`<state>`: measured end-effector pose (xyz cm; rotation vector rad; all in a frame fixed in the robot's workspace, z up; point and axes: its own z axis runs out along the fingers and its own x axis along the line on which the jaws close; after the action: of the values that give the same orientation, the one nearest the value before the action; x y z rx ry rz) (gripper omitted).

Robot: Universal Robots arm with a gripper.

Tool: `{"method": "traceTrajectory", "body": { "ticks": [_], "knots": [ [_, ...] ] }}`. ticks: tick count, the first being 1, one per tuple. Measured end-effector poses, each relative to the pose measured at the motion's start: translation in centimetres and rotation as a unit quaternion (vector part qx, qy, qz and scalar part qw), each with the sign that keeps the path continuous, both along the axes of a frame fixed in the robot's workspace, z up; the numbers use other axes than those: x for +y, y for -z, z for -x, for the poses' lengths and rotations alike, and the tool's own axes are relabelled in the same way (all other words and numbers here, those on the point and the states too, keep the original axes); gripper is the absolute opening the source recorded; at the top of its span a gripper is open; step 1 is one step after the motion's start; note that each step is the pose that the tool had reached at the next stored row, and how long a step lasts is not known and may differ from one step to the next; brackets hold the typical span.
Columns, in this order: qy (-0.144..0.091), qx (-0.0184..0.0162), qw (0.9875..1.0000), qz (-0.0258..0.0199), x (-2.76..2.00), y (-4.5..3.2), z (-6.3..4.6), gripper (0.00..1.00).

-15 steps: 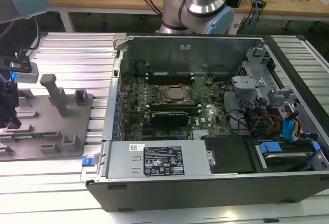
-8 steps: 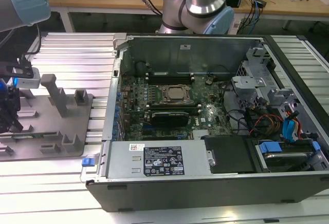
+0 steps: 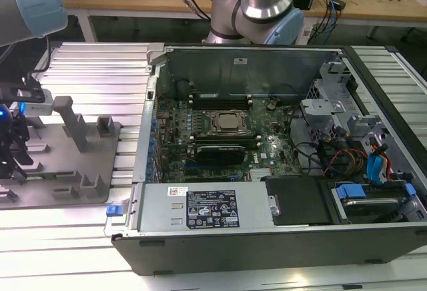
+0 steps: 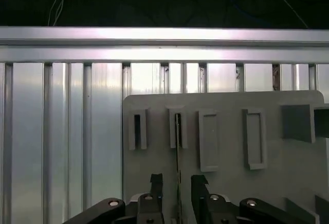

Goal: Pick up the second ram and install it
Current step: 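Pick up the second ram and move it above second insertion slot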

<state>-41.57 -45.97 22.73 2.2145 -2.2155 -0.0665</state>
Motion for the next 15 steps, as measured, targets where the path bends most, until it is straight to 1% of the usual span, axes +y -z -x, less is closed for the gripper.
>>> {"method": "traceTrajectory", "body": {
  "ticks": [2, 5, 10, 11, 12, 15],
  "knots": [
    [0.0, 0.0, 1.0, 0.0, 0.0, 0.89, 0.0, 0.34],
    [0.0, 0.0, 1.0, 0.0, 0.08, 1.18, 0.0, 0.34],
    [0.0, 0.0, 1.0, 0.0, 0.39, 1.6, 0.2, 0.34],
    [0.0, 0.0, 1.0, 0.0002, 0.43, 1.86, 0.3, 0.34],
    [0.0, 0.0, 1.0, 0.0003, 0.46, 1.95, 0.3, 0.34],
    [0.0, 0.0, 1.0, 0.0002, 0.47, 1.97, 0.3, 0.34]
  ]
}}
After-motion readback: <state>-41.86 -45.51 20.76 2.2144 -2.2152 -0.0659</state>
